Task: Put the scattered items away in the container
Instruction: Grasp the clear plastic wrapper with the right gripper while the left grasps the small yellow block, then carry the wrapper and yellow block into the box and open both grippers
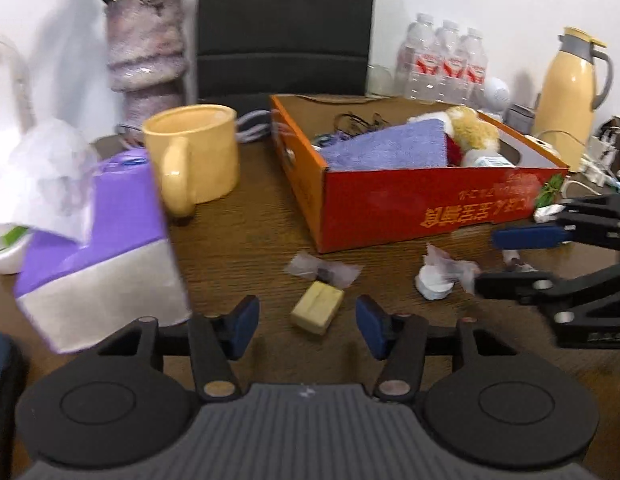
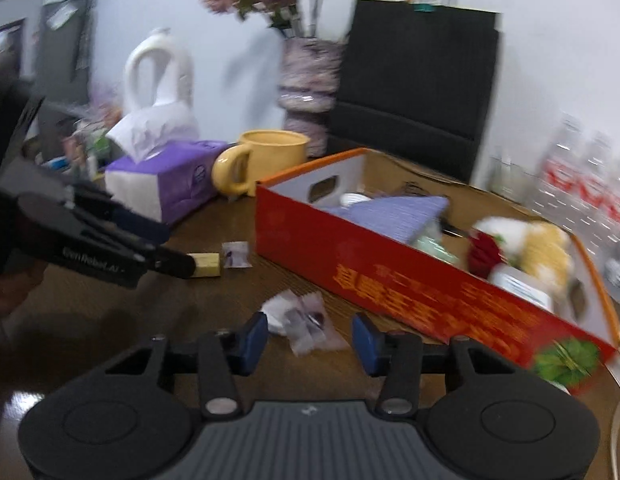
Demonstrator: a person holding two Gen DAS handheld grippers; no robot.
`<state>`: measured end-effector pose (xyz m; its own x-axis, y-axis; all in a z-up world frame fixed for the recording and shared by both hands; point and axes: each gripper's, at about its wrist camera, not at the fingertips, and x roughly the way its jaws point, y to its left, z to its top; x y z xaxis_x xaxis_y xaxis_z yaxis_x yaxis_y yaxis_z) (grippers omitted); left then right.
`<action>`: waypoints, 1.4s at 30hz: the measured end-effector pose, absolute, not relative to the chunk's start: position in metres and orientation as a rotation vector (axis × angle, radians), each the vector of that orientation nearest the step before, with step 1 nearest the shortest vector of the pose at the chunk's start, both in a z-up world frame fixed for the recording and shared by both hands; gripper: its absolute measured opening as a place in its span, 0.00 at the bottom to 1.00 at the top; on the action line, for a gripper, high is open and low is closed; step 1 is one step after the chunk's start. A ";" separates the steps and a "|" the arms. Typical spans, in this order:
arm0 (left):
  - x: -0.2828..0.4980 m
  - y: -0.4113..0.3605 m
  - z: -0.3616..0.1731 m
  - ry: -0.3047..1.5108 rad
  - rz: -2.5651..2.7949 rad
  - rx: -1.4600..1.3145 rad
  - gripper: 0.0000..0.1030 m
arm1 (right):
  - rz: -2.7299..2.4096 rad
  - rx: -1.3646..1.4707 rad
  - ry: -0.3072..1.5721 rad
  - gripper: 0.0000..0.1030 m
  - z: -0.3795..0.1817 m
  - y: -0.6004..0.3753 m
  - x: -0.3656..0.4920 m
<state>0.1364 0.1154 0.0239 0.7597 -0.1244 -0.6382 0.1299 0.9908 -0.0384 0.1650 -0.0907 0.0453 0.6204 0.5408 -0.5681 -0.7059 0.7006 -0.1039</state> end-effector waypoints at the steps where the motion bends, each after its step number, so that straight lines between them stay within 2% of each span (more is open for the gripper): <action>1: 0.142 0.115 0.022 0.707 -0.147 0.007 0.53 | 0.746 -0.337 0.543 0.41 0.043 -0.088 0.170; 6: 0.154 0.119 0.017 0.726 -0.146 -0.022 0.39 | 0.780 -0.356 0.564 0.27 0.034 -0.078 0.185; 9: 0.154 0.119 0.017 0.734 -0.179 -0.036 0.27 | 0.791 -0.360 0.575 0.25 0.034 -0.078 0.189; 10: 0.154 0.118 0.017 0.735 -0.180 -0.031 0.25 | 0.794 -0.369 0.579 0.24 0.032 -0.077 0.188; 12: 0.152 0.115 0.018 0.735 -0.176 -0.012 0.23 | 0.786 -0.392 0.568 0.16 0.030 -0.076 0.186; 17: 0.136 0.117 0.026 0.724 -0.149 -0.063 0.22 | 0.771 -0.365 0.538 0.16 0.039 -0.082 0.179; 29: 0.034 0.080 0.068 0.510 0.015 -0.111 0.22 | 0.585 -0.124 0.425 0.16 0.095 -0.145 0.101; 42: -0.054 0.012 0.063 0.423 0.078 -0.093 0.22 | 0.397 -0.018 0.314 0.16 0.095 -0.212 -0.011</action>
